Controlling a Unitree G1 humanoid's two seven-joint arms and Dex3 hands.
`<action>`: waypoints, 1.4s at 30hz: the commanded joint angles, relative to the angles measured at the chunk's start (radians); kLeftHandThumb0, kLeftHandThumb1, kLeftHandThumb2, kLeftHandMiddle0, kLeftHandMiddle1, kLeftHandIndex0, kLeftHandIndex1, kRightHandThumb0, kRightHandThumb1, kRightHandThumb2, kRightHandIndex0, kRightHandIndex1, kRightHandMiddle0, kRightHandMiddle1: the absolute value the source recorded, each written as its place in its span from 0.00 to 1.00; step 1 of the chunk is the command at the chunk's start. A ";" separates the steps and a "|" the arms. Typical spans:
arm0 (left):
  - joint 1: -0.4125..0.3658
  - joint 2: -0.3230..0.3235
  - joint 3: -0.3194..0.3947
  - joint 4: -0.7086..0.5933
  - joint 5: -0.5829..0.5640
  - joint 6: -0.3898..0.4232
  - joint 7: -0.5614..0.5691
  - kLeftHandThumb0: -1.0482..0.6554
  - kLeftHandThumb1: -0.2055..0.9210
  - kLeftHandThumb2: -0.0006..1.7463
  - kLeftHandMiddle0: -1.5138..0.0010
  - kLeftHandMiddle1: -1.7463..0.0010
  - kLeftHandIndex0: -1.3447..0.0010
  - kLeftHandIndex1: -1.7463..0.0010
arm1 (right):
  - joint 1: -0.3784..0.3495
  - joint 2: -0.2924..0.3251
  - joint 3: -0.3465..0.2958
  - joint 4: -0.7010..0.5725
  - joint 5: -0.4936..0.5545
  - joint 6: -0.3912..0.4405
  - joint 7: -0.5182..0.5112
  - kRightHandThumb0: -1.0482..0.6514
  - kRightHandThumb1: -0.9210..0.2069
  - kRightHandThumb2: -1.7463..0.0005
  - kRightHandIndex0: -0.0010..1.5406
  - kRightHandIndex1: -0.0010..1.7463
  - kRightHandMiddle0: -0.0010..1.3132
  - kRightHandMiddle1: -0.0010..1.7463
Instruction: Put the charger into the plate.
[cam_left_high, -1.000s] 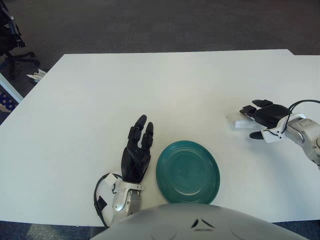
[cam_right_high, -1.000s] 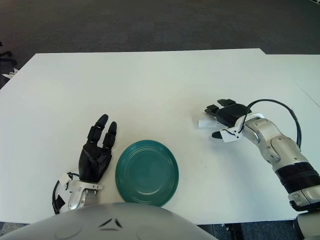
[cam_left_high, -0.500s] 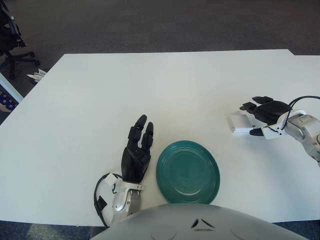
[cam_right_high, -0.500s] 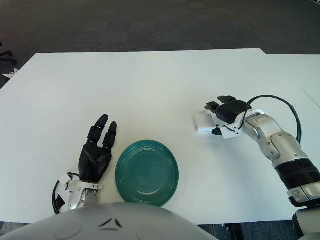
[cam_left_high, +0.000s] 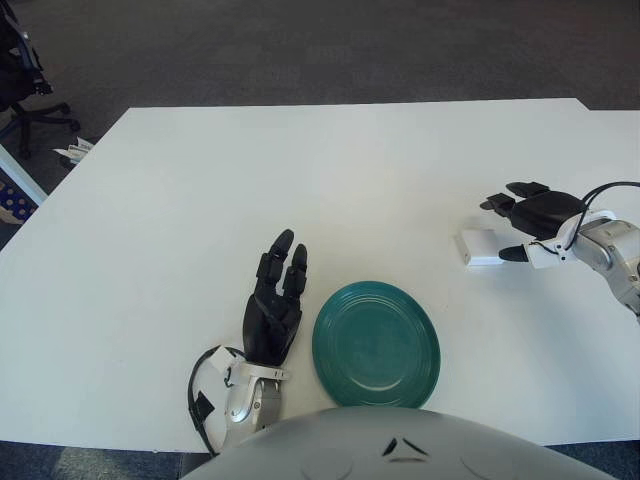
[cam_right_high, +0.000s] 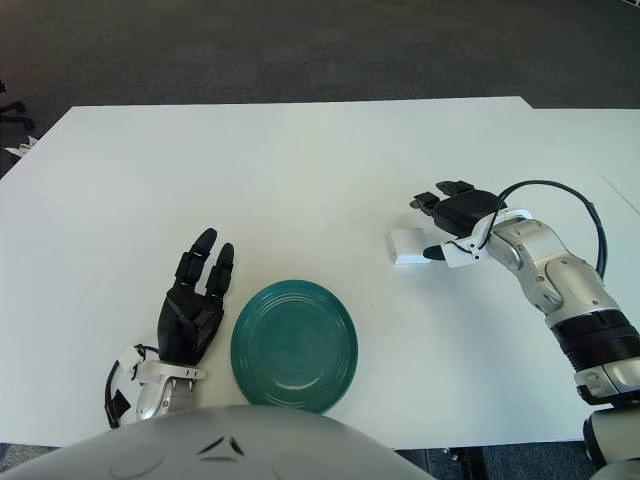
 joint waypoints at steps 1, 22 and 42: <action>-0.075 -0.074 0.022 0.108 0.000 0.007 -0.001 0.03 1.00 0.65 0.92 1.00 1.00 0.75 | -0.022 0.015 -0.009 -0.012 0.010 0.021 0.014 0.00 0.00 0.54 0.16 0.00 0.00 0.29; -0.070 -0.074 0.019 0.092 0.003 0.023 0.014 0.04 1.00 0.65 0.91 1.00 1.00 0.74 | 0.001 0.091 0.023 -0.055 -0.025 0.091 0.022 0.00 0.00 0.53 0.16 0.00 0.00 0.29; -0.054 -0.063 0.021 0.070 -0.020 0.033 0.002 0.04 1.00 0.65 0.91 1.00 1.00 0.75 | 0.034 0.108 0.038 -0.063 -0.056 0.118 0.015 0.00 0.00 0.49 0.17 0.01 0.00 0.29</action>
